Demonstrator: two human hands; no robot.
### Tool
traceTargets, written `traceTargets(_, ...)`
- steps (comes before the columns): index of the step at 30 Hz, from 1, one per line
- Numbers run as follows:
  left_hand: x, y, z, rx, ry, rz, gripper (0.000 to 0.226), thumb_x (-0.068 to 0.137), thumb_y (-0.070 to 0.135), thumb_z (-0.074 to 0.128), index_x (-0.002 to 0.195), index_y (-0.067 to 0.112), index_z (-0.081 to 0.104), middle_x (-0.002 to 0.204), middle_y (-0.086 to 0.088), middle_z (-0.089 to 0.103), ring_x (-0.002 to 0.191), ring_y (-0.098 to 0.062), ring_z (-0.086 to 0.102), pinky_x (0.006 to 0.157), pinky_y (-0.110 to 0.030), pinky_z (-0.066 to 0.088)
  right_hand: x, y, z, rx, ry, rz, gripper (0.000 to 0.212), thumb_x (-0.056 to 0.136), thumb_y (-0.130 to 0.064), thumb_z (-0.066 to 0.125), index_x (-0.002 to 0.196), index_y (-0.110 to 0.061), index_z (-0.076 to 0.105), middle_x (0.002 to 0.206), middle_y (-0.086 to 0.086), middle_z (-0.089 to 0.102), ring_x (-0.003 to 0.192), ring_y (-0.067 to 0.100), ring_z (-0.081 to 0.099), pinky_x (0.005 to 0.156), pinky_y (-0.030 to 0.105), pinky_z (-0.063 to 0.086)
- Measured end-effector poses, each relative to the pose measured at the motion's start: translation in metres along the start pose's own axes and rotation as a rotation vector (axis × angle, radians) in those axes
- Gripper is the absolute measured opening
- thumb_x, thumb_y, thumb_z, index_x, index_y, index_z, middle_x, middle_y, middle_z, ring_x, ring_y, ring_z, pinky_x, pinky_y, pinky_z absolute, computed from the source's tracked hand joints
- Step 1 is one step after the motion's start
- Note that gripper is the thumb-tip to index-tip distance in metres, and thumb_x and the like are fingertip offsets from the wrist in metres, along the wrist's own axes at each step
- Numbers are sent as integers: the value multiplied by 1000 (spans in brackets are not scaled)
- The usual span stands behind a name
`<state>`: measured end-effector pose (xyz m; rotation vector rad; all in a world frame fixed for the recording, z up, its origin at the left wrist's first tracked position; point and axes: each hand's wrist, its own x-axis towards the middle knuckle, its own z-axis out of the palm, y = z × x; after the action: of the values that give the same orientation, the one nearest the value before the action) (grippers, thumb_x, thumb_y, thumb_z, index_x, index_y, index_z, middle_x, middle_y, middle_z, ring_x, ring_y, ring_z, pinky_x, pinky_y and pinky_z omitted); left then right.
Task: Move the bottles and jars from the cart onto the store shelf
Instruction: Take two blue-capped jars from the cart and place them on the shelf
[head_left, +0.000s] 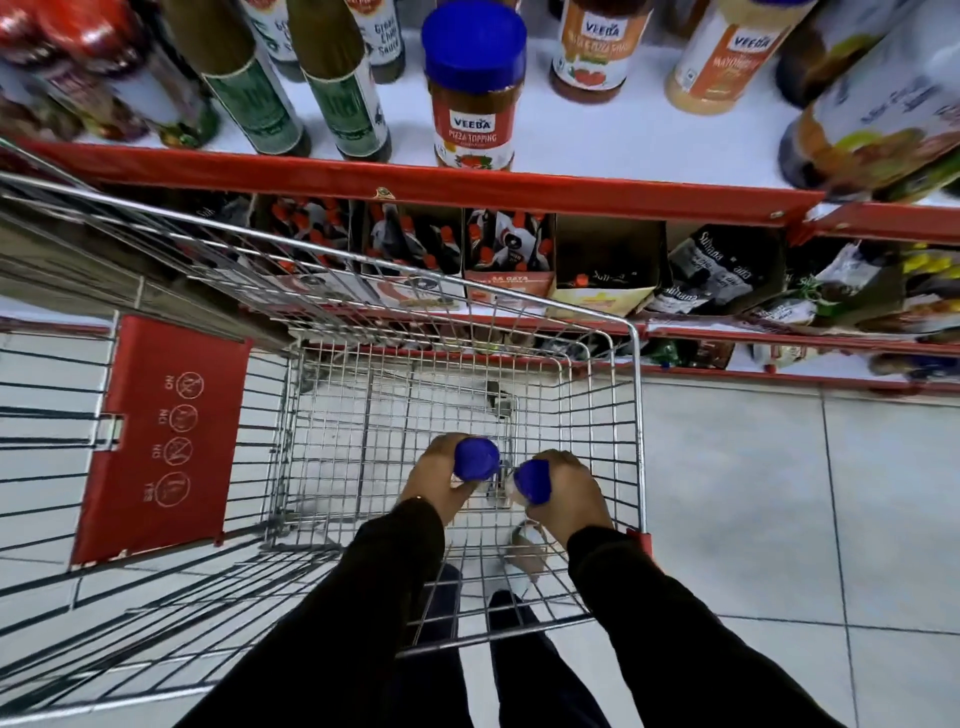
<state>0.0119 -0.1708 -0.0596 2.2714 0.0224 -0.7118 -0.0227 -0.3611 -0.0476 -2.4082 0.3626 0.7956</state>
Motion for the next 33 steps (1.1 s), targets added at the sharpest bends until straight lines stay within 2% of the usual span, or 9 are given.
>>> traceTargets(6, -40, 34, -32, -247, 156, -75, 58, 70, 5, 83, 122, 6, 56, 117, -4, 54, 110, -25, 56, 91, -35, 52, -39, -21, -38, 210, 99, -106, 51, 68, -45, 86, 107, -19, 66, 99, 0, 68, 89, 21, 66, 78, 29, 56)
traceTargets(10, -62, 54, -55, -386, 207, -81, 58, 66, 5, 86, 114, 15, 55, 115, -3, 55, 99, -13, 55, 69, -12, 48, -63, -35, -69, 289, 156, -186, 53, 68, -45, 88, 110, -21, 66, 100, -3, 68, 89, 17, 66, 77, 18, 53)
traceTargets(12, -74, 68, -68, -482, 241, -94, 59, 66, 1, 85, 113, 18, 53, 112, -3, 56, 98, -12, 57, 65, -10, 49, -76, -41, -87, 338, 156, -219, 55, 68, -38, 89, 114, -20, 65, 109, 1, 69, 96, 18, 66, 81, 17, 54)
traceTargets(15, -85, 90, -85, -500, 260, -66, 62, 70, 3, 83, 123, 12, 53, 114, -2, 56, 107, -17, 56, 71, -12, 49, -88, -46, -116, 426, 168, -286, 58, 67, -26, 93, 114, -27, 60, 115, 0, 66, 102, 16, 64, 75, 0, 47)
traceTargets(22, -89, 158, -119, -449, 310, 133, 60, 71, 16, 85, 125, 10, 57, 116, -5, 61, 111, -19, 56, 93, -27, 44, -97, -55, -180, 525, 403, -358, 62, 63, -20, 94, 114, -25, 60, 106, -4, 64, 96, 15, 62, 83, 7, 45)
traceTargets(25, -81, 196, -129, -495, 358, 208, 55, 71, 15, 86, 119, 14, 60, 113, -9, 67, 106, -23, 62, 91, -28, 52, -94, -58, -209, 556, 518, -406, 59, 63, -29, 93, 114, -28, 63, 104, -7, 69, 93, 5, 63, 78, 5, 46)
traceTargets(28, -69, 237, -137, -550, 417, 307, 50, 71, 7, 84, 112, 20, 59, 100, 2, 65, 97, -18, 64, 85, -22, 55, -87, -60, -243, 598, 624, -428, 59, 65, -23, 92, 117, -22, 65, 112, 2, 70, 95, -6, 63, 89, 18, 53)
traceTargets(30, -58, 262, -143, -537, 461, 365, 50, 72, 7, 83, 116, 16, 60, 103, 2, 63, 93, -10, 63, 83, -14, 53, -79, -63, -266, 596, 694, -435, 60, 65, -22, 92, 118, -21, 65, 111, 1, 70, 99, 9, 65, 93, 28, 53)
traceTargets(33, -34, 294, -151, -502, 563, 388, 53, 73, 6, 82, 121, 11, 60, 107, 2, 61, 95, -9, 58, 74, 7, 40, -66, -70, -299, 588, 764, -462, 59, 65, -33, 91, 116, -30, 61, 107, -4, 68, 95, 6, 62, 86, 18, 47)
